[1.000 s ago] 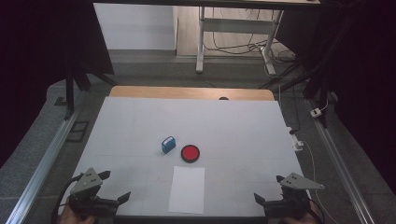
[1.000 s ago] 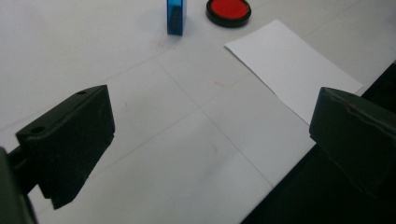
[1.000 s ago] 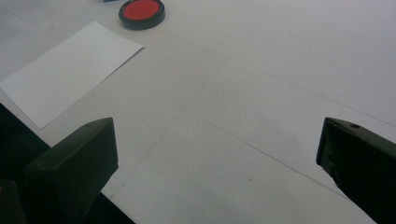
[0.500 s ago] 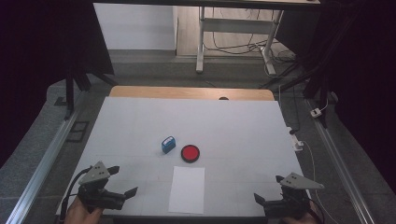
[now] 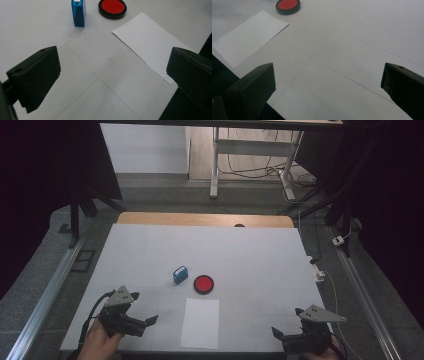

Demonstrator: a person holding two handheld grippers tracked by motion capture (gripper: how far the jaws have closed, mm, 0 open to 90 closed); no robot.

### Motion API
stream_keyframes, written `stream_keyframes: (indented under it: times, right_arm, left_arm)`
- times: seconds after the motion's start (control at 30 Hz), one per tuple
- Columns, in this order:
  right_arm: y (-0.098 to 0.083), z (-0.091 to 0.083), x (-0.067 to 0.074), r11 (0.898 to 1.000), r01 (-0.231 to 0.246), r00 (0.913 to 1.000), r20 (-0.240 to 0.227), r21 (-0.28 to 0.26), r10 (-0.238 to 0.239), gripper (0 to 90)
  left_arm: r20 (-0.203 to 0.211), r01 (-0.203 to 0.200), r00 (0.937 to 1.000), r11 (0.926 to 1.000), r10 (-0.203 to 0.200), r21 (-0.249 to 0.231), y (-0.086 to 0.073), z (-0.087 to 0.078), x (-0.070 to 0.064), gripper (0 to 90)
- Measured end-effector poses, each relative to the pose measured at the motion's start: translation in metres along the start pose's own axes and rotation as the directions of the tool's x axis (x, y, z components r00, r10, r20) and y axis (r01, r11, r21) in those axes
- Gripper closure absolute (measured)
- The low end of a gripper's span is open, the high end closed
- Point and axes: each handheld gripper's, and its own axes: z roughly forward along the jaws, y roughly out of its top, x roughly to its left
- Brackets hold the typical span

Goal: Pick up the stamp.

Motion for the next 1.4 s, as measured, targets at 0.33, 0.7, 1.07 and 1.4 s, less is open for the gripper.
stream_keyframes:
  times: [0.33,0.7,1.07,1.4]
  right_arm:
    - [0.000,0.000,0.000,1.000,0.006,1.0000,0.001,0.010,-0.006,0.0]
    - [0.000,0.001,0.000,1.000,0.005,1.0000,-0.002,0.012,-0.005,0.0]
    - [0.000,0.001,0.000,1.000,0.005,1.0000,-0.004,0.014,-0.005,0.0]
    - [0.000,0.002,0.000,1.000,0.008,0.9999,-0.009,0.018,-0.008,0.0]
  left_arm:
    - [-0.002,-0.043,0.9991,0.9978,0.043,0.051,0.019,0.021,0.009,0.0]
    - [0.032,-0.053,0.9982,0.9963,0.051,0.068,0.040,0.044,0.012,0.0]
    - [0.029,-0.075,0.9969,0.9954,0.073,0.060,0.062,0.067,0.019,0.0]
    - [0.028,-0.131,0.9912,0.9858,0.129,0.105,0.077,0.092,0.022,0.0]
